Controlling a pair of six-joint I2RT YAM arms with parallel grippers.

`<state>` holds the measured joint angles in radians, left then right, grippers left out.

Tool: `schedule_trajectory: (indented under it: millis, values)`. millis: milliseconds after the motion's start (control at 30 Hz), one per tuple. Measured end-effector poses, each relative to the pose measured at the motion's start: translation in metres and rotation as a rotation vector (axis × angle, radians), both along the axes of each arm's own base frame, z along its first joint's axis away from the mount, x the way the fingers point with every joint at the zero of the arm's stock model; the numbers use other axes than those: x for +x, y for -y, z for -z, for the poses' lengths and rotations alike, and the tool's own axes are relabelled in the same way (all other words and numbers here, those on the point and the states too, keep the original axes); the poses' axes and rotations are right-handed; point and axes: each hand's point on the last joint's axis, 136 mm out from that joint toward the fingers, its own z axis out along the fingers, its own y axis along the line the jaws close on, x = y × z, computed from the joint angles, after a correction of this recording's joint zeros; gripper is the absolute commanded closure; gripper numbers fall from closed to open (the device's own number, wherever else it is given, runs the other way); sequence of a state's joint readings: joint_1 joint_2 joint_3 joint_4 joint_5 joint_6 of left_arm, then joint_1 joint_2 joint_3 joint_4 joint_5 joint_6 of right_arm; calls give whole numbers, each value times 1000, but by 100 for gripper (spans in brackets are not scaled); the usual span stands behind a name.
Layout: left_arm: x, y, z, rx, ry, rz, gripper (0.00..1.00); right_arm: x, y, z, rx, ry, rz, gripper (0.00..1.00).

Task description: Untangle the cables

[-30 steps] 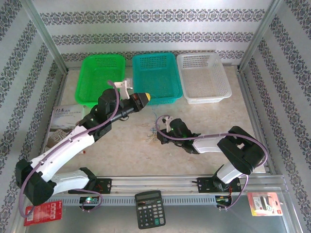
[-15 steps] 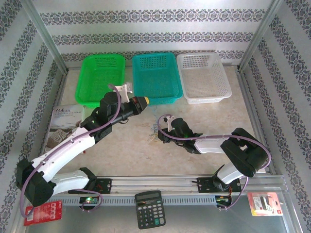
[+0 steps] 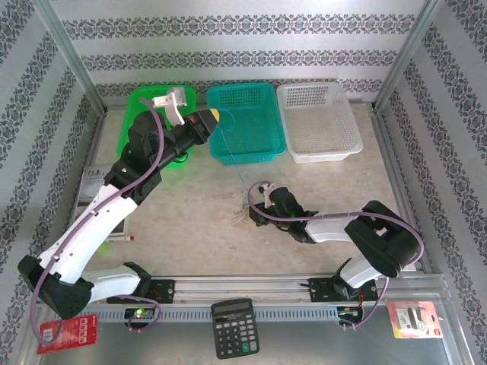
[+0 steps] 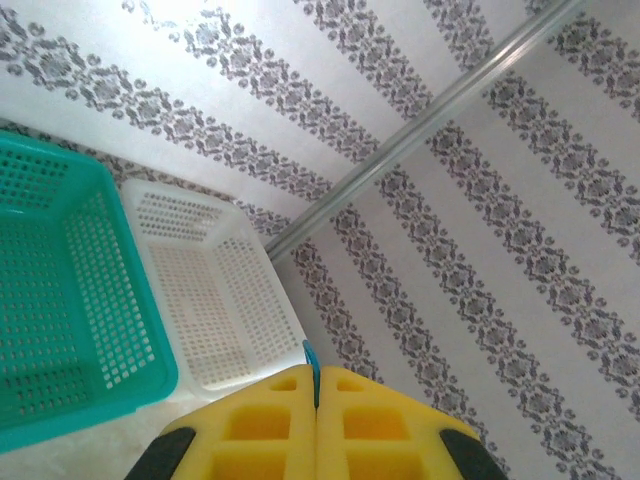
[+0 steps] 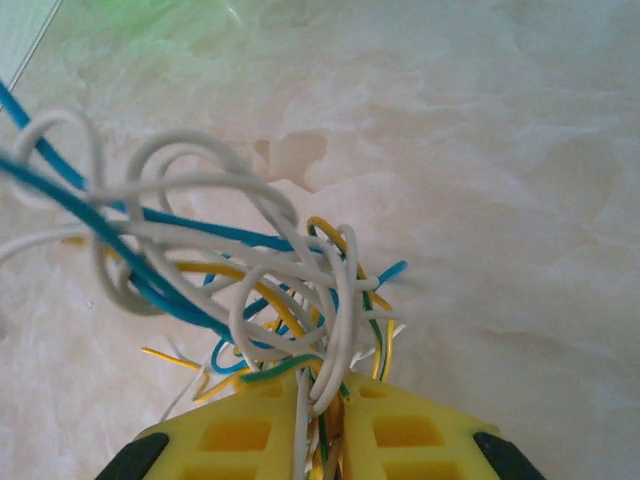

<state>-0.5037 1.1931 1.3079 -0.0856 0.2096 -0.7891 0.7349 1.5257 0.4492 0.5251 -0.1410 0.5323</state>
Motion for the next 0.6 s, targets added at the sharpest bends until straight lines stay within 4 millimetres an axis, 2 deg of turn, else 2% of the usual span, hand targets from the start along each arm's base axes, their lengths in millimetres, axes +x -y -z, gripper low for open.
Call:
schedule_trajectory:
  millis: [200, 300, 467, 533, 600]
  values:
    - [12, -24, -12, -19, 14, -56, 100, -2, 3, 3, -2, -10, 11, 87]
    - [16, -36, -25, -40, 29, -84, 100, -1, 3, 3, 0, -10, 12, 87]
    - [21, -59, -63, -76, 95, -137, 100, -2, 3, 3, 2, -9, 14, 84]
    - [22, -66, -86, -93, 139, -154, 100, -2, 5, 6, -3, -14, 20, 81]
    - [20, -71, -109, -111, 184, -163, 100, -3, 7, 8, -9, -17, 25, 84]
